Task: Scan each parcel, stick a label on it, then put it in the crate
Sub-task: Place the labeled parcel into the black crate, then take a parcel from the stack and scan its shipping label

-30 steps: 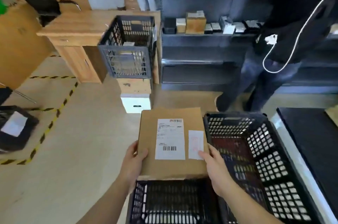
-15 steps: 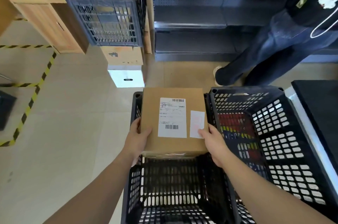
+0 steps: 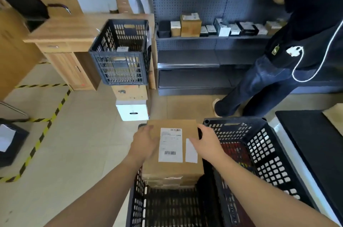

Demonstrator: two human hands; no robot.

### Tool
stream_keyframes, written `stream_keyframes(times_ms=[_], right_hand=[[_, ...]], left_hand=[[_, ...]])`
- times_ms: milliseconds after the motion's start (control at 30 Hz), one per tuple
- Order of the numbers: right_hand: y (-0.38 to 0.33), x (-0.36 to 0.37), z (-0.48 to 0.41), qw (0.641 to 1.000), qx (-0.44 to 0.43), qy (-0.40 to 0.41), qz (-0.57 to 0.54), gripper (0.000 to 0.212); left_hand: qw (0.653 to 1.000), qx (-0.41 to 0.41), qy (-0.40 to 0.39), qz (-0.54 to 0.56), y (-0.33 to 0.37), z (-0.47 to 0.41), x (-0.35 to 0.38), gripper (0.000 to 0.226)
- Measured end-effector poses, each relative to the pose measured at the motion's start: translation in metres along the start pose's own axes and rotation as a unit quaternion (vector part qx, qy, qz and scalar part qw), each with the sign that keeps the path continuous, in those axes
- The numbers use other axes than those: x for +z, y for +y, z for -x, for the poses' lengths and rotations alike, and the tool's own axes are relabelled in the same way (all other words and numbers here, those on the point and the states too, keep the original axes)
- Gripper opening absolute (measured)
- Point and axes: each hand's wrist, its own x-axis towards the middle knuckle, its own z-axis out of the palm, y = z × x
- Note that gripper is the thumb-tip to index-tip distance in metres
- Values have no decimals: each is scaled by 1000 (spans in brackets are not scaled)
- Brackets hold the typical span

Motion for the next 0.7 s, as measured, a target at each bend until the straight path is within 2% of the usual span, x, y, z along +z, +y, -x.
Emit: stream_keyframes(times_ms=[167, 333, 400, 500, 600, 700], right_hand=[[-101, -102, 42, 983, -107, 102, 111, 60], [-142, -204, 100, 941, -132, 232, 207, 54], [-132, -248, 132, 927, -104, 280, 225, 55], [-90, -312, 191, 902, -39, 360, 235, 49], [-32, -366, 266, 878, 54, 414, 234, 49], [28, -406, 351, 850, 138, 456, 226, 52]], left_hand=[[977, 160, 12, -138, 119, 9, -76, 42], [919, 330, 55, -210, 256, 45, -118, 51], [892, 391, 52, -219, 310, 65, -116, 47], [850, 479, 27, -217, 388, 103, -87, 31], [807, 557, 11, -197, 457, 160, -36, 45], [768, 618, -35, -163, 516, 232, 24, 54]])
